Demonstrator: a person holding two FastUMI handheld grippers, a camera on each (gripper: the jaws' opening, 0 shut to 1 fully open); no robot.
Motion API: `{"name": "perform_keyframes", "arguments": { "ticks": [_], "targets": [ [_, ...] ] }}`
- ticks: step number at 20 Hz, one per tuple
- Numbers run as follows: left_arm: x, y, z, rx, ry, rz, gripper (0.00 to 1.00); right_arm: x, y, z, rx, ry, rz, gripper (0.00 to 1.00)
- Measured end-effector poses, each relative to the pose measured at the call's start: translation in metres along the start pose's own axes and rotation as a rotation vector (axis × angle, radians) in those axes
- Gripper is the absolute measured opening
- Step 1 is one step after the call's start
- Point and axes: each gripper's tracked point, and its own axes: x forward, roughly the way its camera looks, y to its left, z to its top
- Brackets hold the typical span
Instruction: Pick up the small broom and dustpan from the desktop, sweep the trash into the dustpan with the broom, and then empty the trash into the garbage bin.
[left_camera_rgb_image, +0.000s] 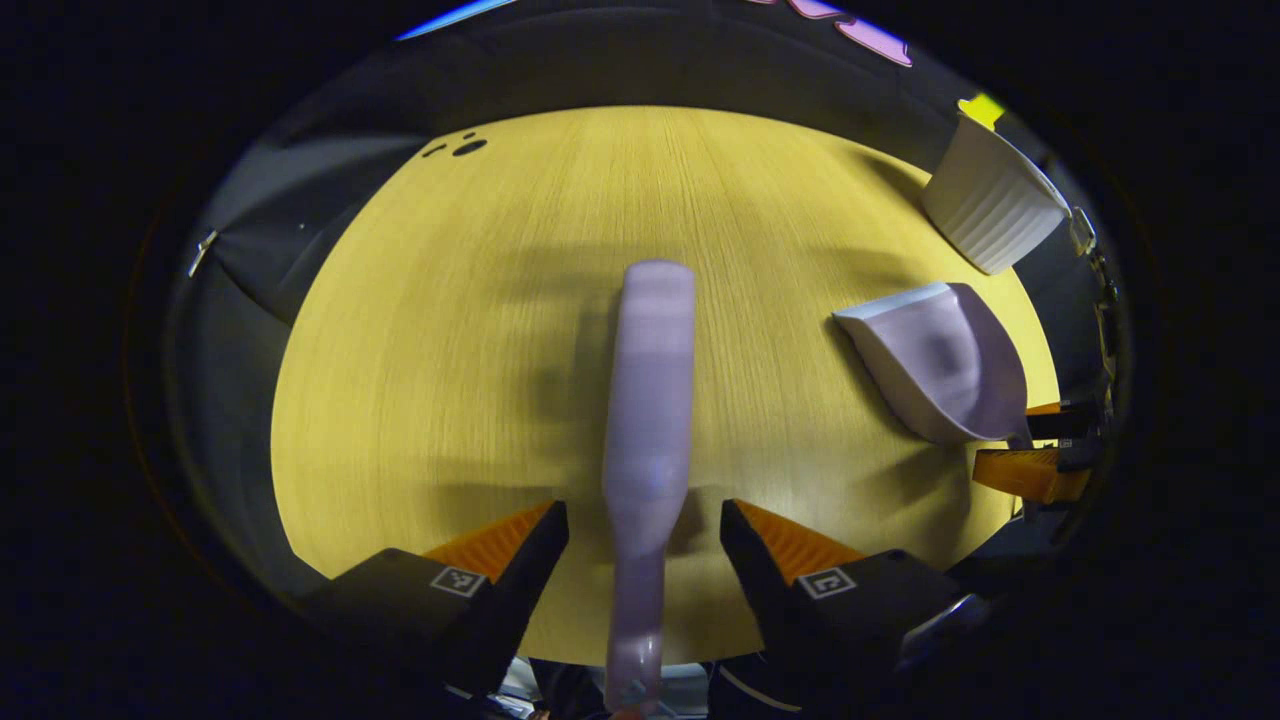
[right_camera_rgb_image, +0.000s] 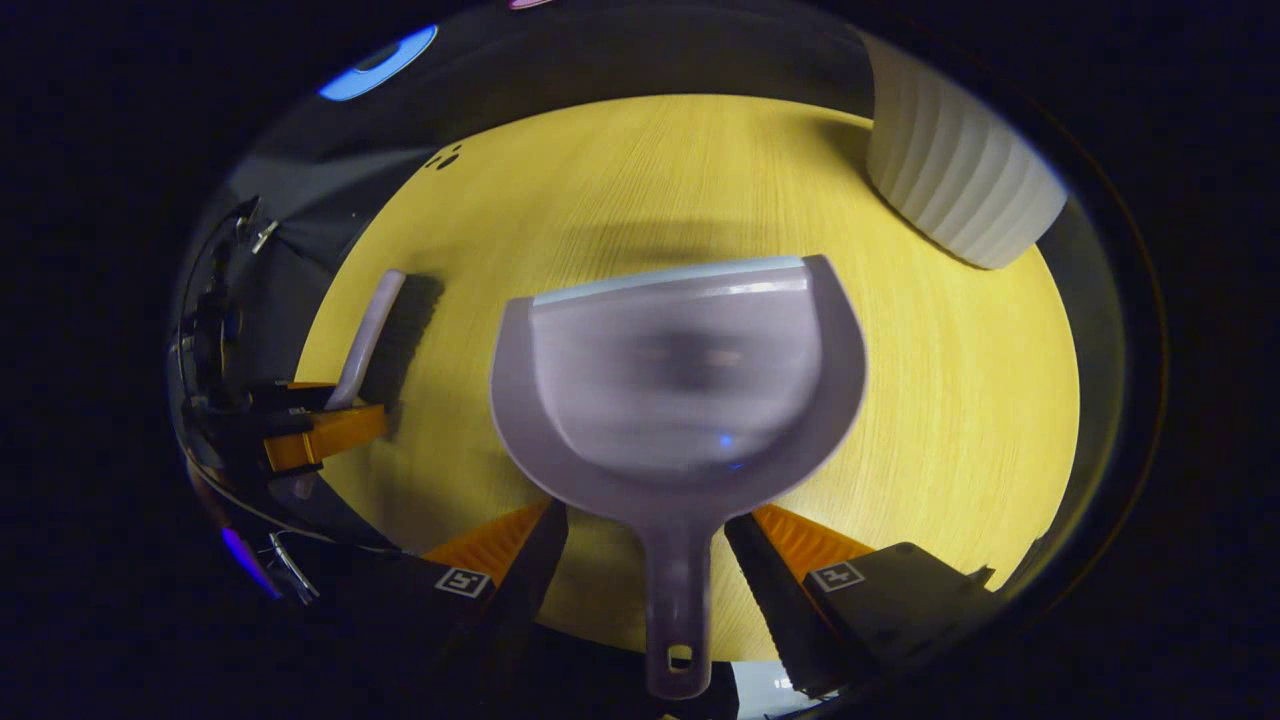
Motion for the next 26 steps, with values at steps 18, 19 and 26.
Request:
{"name": "perform_keyframes", "arguments": {
  "ticks": [18, 19, 26],
  "targets": [
    [-0.298, -0.059, 0.064, 0.107, -0.934, -0.041, 0.97, -0.291, 0.042, 0.123, -0.177, -0.879, -0.119, 0.99],
    [-0.308, -0.064, 0.058, 0.104, -0.949, -0.060, 0.97, -0.304, 0.051, 0.118, -0.192, -0.910, -0.101, 0.99],
    [-0.357, -0.062, 0.030, 0.139, -1.122, -0.059, 0.97, -0.339, 0.064, 0.071, -0.167, -1.017, -0.124, 0.98]
  ]
}}
